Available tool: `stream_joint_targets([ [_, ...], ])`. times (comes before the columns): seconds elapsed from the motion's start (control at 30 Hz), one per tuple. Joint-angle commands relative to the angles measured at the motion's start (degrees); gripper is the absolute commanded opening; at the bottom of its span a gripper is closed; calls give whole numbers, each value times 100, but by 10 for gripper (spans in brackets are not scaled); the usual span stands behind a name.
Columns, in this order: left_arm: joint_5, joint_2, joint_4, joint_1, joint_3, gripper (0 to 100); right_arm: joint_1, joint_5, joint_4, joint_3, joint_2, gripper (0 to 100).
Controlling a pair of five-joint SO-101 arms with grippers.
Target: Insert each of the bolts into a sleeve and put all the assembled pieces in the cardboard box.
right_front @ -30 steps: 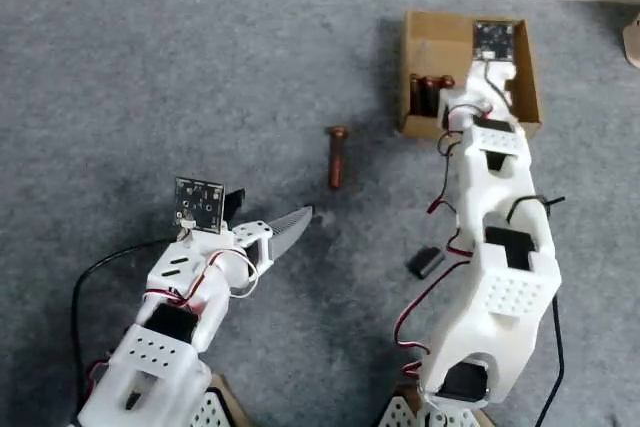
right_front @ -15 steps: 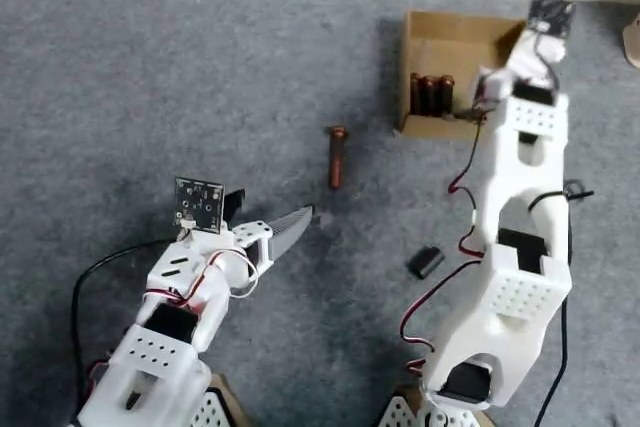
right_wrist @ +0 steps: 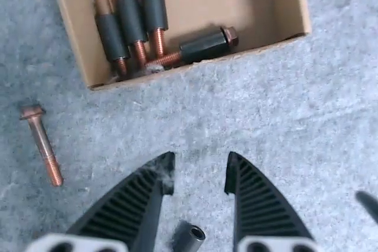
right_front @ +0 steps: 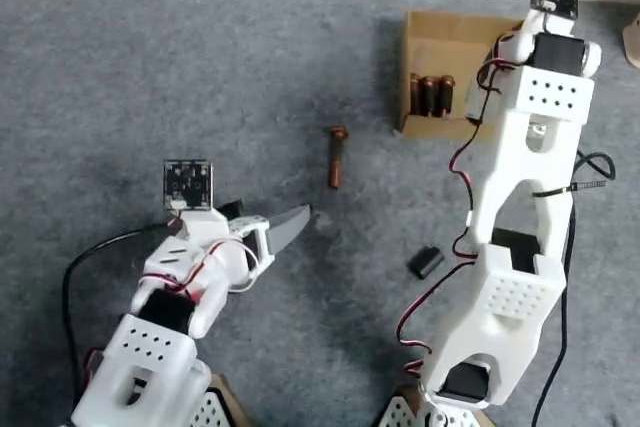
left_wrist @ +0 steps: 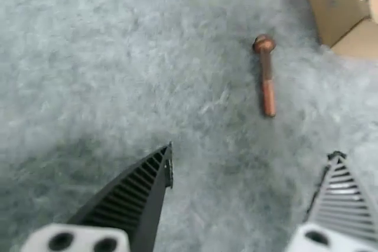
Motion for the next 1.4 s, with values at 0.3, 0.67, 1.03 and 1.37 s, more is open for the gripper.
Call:
stream_joint_targets([
  [0.3, 352, 2818, 624, 532, -2563, 372, -259, 316, 136, 813, -2360, 127],
  [0.67, 325, 5684, 185, 532, -4681, 155, -92, 738, 119, 2457, -4690, 127],
  [1.03, 308, 6791, -932, 585, -4857, 168, -101, 1231, 92, 4198, -6642, 127],
  [1.37, 290, 6844, -949, 1332, -4866, 224, -101, 1248, 84, 5042, -7600, 127],
])
